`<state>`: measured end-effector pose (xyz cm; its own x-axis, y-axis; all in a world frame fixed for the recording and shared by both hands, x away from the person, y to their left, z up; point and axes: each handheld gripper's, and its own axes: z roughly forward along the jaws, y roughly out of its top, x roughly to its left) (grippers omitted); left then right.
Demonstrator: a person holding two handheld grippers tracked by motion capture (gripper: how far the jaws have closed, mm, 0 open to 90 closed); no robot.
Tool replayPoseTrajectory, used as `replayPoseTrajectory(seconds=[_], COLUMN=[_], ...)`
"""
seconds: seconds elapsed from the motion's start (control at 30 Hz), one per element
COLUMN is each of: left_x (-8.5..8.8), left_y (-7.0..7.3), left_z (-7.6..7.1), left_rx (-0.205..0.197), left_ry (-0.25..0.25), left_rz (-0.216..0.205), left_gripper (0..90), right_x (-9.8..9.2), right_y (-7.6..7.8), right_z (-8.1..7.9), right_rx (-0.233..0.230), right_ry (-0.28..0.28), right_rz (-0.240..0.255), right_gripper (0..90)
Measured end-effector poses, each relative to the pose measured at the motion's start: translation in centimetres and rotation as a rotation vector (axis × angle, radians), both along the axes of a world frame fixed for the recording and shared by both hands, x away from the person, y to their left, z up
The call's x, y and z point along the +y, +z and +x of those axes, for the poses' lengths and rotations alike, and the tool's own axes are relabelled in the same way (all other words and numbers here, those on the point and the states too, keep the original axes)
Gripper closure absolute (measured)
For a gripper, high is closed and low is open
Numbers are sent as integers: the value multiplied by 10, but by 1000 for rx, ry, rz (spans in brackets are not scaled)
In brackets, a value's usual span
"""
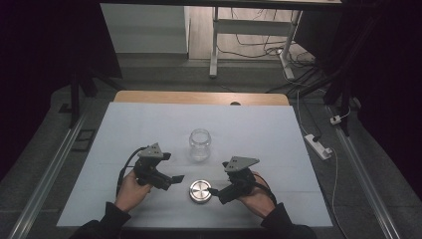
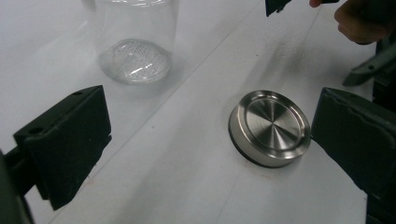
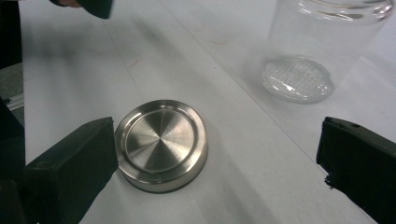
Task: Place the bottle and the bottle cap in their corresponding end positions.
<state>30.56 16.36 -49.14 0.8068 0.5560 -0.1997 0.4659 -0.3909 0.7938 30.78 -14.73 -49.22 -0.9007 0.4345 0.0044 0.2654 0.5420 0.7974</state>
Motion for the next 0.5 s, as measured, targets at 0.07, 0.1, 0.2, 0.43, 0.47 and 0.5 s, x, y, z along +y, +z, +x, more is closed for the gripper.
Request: replayPoseTrajectory(seconds=[0.07,0.1,0.2,0.43,0.47,0.5], left_x=[4,5,11,24,25,27], left_y=[1,1,0,-2,-3,-3], left_z=[-4,-6,-12,-24,-26,-28], left_rx=[-1,0,3,11,14,15], left_ry=[3,9,23,55,58,62], left_rz=[1,-1,4,20,21,23], left_gripper=[0,0,0,0,0,0], right_x=[-3,-4,-9,-20,-22,-23], right_y=[1,1,1,1,1,1], right_z=[0,0,0,0,0,0], right_rx=[1,2,3,9,9,8], right_ry=[-10,-13,-25,-62,-65,-69], right_rz=[1,1,-1,-6,-6,-7], right_gripper=[0,0,0,0,0,0])
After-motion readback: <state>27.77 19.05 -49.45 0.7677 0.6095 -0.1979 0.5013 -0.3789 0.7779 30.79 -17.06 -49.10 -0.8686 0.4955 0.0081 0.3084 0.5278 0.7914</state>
